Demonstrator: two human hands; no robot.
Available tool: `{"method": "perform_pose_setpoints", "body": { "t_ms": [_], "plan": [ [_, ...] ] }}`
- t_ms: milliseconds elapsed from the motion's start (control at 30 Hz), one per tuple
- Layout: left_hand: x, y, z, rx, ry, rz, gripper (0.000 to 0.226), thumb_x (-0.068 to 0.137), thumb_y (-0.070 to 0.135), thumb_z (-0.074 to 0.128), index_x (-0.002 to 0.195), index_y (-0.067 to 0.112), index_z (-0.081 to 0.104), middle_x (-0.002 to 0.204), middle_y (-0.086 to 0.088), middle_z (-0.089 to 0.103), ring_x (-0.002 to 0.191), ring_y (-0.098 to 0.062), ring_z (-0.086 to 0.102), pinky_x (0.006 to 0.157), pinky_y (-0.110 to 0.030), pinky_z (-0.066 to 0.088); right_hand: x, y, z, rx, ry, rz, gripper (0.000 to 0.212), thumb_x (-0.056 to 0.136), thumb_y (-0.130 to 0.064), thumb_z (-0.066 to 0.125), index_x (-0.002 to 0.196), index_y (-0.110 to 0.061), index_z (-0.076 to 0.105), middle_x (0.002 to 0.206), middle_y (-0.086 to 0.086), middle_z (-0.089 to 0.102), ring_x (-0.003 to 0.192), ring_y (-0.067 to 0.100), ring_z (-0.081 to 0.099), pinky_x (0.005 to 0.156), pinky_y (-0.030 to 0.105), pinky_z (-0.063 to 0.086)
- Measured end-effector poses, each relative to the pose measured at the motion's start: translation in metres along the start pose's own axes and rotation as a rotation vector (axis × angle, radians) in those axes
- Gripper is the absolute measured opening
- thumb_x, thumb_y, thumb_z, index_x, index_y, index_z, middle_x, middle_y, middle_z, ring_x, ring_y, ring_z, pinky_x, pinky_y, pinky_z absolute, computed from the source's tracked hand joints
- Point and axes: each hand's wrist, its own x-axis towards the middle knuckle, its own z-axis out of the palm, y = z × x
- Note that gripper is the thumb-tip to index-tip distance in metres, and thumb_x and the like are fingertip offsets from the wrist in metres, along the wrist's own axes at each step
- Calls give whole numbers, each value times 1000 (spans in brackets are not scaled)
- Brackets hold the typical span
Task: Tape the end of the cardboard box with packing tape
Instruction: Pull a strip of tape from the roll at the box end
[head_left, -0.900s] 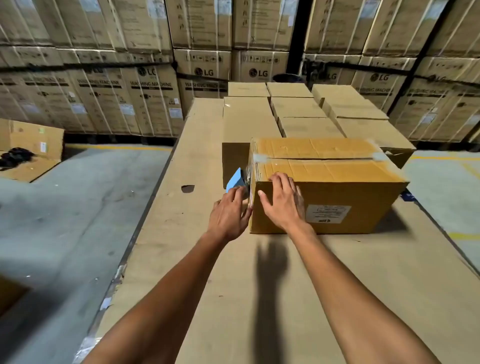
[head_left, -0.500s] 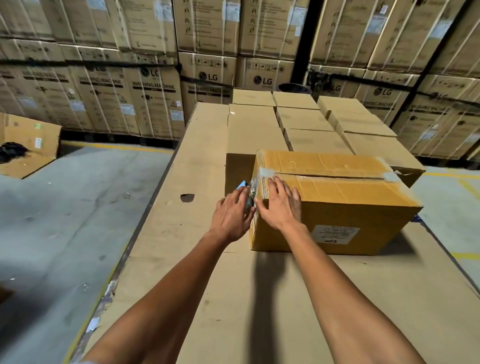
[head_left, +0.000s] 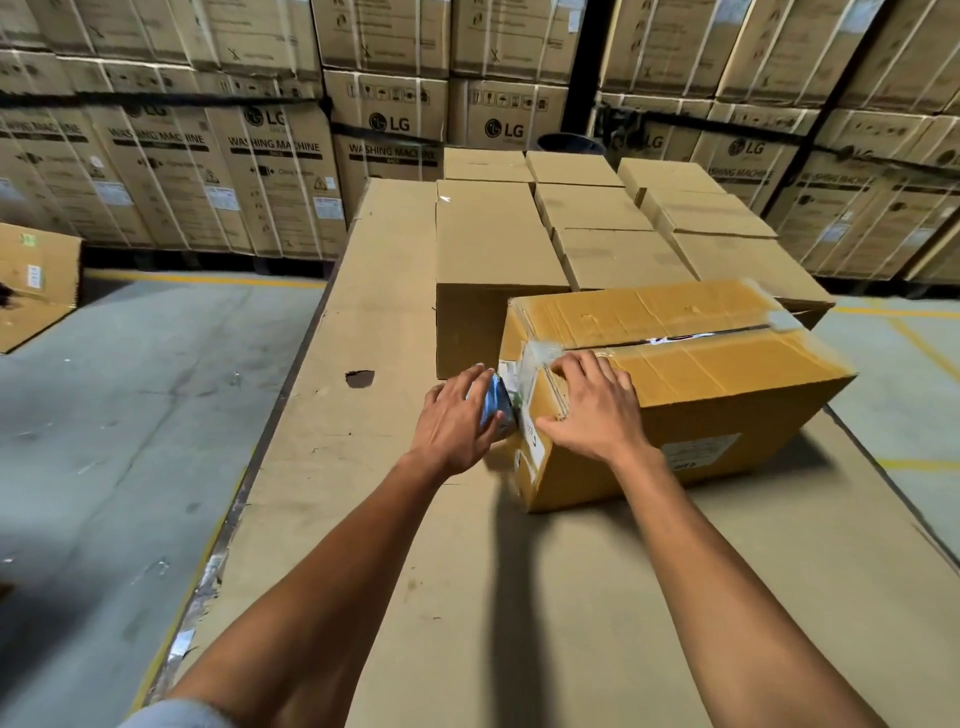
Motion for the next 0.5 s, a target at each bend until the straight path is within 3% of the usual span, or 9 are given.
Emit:
{"method": "perform_pose_setpoints", "body": {
  "t_ms": [267, 400, 500],
  "plan": [
    [-12, 4, 21, -66, -74, 146, 87, 103, 70, 45, 170, 18, 25, 174, -7, 35, 156, -28, 38, 125, -50, 36, -26, 27, -17, 31, -102, -5, 74, 65, -63, 60, 130, -31, 45, 136, -2, 46, 128, 20, 45, 108, 46, 42],
    [-12, 10, 35, -76, -116, 166, 93, 102, 59, 64, 172, 18, 17, 178, -8, 27, 161, -29, 33, 129, -48, 35, -18, 17, -20, 41, -26, 63, 50, 87, -62, 65, 122, -29, 53, 129, -3, 53, 123, 20, 49, 106, 47, 44],
    [-13, 14, 38, -111, -82, 150, 96, 101, 46, 74, 172, 15, 17, 178, -8, 28, 159, -30, 36, 127, -48, 39, -10, -1, -13, -19, 52, 144, 47, 90, -64, 64, 116, -25, 55, 124, 0, 56, 119, 24, 52, 99, 45, 45]
  ]
}}
